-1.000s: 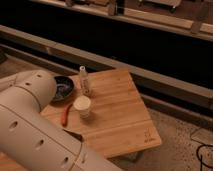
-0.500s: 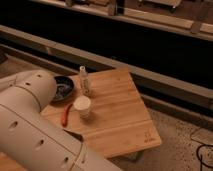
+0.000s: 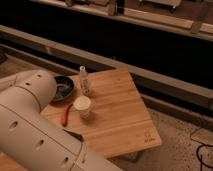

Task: Wipe the white sponge on the table

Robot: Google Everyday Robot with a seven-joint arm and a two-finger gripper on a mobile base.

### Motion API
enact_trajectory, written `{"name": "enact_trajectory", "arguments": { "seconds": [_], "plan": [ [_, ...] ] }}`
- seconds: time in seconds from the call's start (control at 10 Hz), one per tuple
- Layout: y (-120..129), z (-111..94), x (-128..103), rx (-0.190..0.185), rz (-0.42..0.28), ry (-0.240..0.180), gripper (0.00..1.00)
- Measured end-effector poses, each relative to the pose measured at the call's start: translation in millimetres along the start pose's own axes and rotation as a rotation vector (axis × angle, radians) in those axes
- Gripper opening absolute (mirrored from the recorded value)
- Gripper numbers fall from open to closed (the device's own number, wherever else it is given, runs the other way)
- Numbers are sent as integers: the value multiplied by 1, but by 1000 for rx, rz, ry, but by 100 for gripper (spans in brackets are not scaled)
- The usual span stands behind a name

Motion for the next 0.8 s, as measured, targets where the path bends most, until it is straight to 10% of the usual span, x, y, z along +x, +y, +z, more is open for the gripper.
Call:
{"name": "enact_trajectory", "arguments": {
  "seconds": [0.8],
  "plan": [
    [0, 0, 0, 0, 0, 0, 77]
  ]
}}
